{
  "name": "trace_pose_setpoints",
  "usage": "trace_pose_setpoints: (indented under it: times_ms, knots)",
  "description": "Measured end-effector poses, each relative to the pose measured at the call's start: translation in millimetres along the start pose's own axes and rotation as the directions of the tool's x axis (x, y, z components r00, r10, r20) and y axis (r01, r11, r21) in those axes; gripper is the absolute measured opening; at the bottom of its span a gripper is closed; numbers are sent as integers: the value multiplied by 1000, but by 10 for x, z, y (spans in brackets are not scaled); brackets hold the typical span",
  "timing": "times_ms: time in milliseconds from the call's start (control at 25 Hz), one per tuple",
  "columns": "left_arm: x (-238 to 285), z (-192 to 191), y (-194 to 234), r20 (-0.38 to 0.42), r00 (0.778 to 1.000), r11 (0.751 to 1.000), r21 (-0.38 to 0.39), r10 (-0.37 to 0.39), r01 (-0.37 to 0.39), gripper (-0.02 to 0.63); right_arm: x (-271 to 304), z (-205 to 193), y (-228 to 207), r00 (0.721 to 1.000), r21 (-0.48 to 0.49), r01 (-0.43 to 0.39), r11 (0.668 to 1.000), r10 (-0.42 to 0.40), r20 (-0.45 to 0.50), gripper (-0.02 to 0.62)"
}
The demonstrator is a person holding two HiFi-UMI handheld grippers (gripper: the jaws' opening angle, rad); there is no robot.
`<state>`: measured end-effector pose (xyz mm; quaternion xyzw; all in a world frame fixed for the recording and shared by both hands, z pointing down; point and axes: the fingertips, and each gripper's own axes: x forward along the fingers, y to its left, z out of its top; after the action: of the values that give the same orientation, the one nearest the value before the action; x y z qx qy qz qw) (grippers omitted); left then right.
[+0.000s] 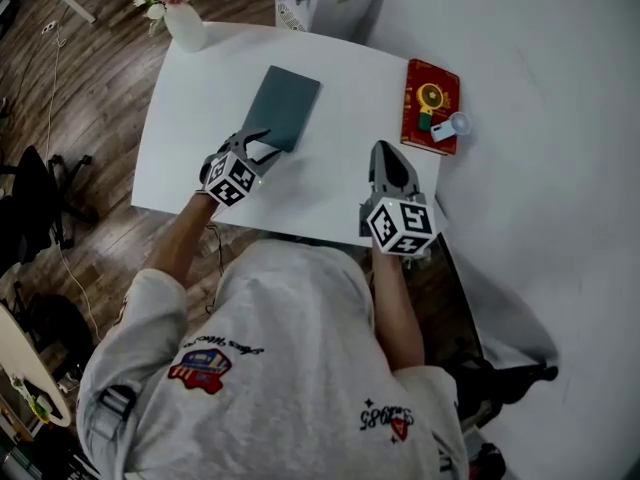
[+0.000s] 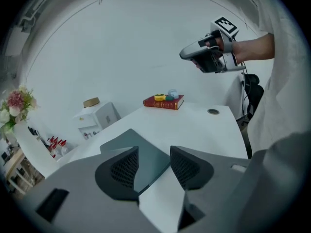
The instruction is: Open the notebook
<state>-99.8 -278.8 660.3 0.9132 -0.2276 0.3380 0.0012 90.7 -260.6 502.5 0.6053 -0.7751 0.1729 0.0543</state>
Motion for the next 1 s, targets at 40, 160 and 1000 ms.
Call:
trace_pose_setpoints:
  times_ms: [40, 160, 1000]
  knots:
    - [45, -23, -7, -13, 1000, 1000, 20, -9, 10, 201, -10, 4, -36, 1000, 1, 7, 1000, -7, 0, -3]
    - [174, -85, -44, -52, 998, 996, 81, -32, 36, 192, -39, 28, -143, 1000, -2, 25, 1000, -25, -3, -3]
    - [697, -467, -310, -274, 961, 862, 482, -20, 156, 146, -248, -65, -515, 995, 41, 101, 994, -101, -12, -6]
